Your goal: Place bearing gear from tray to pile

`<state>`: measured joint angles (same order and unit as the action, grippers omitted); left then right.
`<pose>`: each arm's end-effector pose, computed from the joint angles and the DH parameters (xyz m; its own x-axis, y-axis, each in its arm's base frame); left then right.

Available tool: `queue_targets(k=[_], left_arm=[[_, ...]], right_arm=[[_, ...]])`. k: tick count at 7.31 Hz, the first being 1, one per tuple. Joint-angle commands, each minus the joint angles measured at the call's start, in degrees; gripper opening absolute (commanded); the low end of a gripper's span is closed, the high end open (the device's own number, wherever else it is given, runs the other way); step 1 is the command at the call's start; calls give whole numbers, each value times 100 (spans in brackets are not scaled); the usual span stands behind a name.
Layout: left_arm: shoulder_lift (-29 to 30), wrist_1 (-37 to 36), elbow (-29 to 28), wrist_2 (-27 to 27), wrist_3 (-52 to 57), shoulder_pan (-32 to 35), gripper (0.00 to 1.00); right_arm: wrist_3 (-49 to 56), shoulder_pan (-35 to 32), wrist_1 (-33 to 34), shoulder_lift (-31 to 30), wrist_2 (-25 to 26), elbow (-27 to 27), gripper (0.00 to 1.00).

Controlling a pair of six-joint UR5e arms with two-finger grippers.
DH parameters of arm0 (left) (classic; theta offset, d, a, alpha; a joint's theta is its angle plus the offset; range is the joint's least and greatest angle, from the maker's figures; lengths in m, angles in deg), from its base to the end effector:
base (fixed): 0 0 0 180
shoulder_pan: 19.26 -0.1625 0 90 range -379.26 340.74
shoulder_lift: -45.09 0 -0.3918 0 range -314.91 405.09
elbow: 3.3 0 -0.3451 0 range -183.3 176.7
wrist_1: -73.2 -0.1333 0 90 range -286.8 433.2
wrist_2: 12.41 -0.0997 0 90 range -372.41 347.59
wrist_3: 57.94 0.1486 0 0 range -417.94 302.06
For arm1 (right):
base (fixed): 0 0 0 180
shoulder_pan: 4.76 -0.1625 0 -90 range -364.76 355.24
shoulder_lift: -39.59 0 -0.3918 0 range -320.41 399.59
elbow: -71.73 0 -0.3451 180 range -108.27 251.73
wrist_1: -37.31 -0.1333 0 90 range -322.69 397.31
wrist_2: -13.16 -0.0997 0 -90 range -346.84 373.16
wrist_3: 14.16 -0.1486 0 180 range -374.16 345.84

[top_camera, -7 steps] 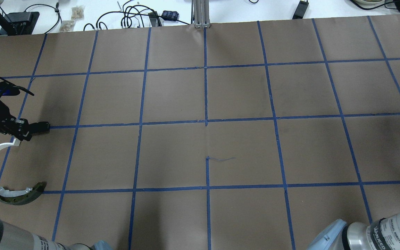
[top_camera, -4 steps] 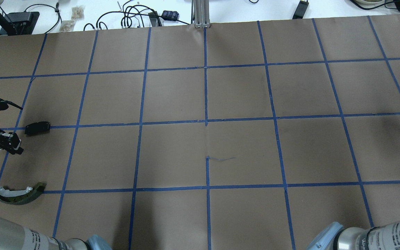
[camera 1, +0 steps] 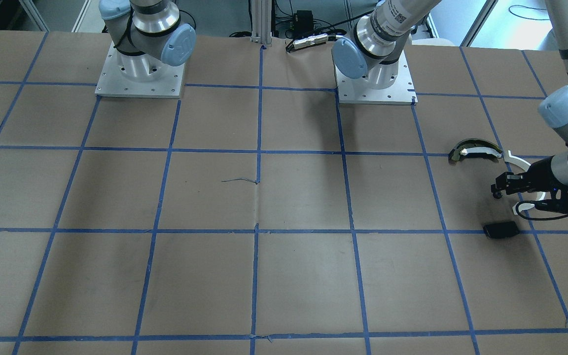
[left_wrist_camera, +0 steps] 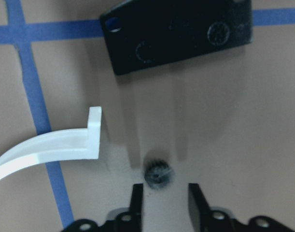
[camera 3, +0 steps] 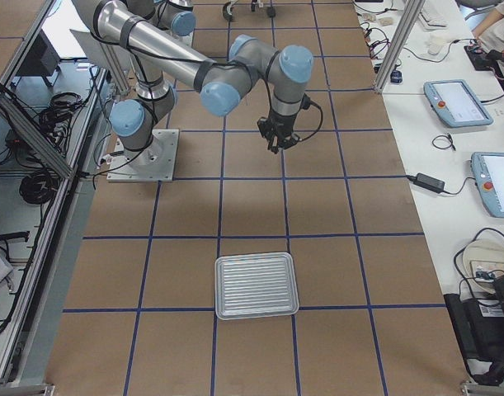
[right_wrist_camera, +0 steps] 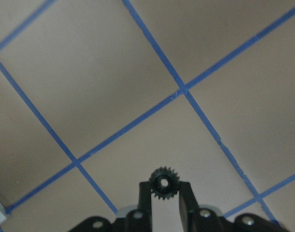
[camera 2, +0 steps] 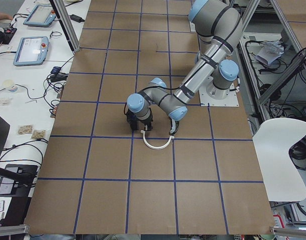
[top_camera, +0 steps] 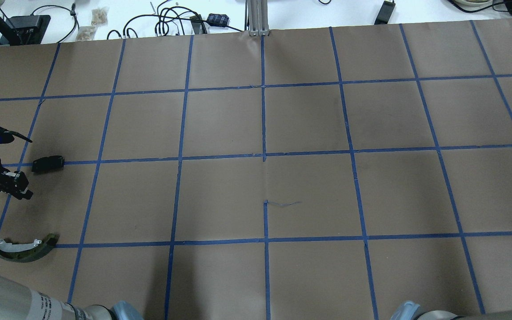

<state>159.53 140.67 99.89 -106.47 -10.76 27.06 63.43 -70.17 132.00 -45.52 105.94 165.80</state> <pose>0.2517 -0.4414 0.1394 -0.9881 0.0530 0.1446 0.0853 0.9701 0.2272 -0.0779 -0.4732 0.3437 -0.6008 -0.7970 -0.0623 -0.7993 0.5976 0.0632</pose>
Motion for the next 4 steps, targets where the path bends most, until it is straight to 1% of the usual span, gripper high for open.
queue_targets(k=[1,2,3,4], left_arm=[[-44,56,-44,-15,-33,44,100],[-158,82,-88,28,-24,183,100],[-177,83,-262,-32,-155,628,100],[-333,579,-594,-33,-748,1164,100]], right_arm=[[-3122,-2020,-56,-50,-40,-19,15],[-4362,-2716,5,107,-197,-28,15],[-5358,-3288,180,317,-486,6,15],[-6090,-3773,773,641,-576,15,15]])
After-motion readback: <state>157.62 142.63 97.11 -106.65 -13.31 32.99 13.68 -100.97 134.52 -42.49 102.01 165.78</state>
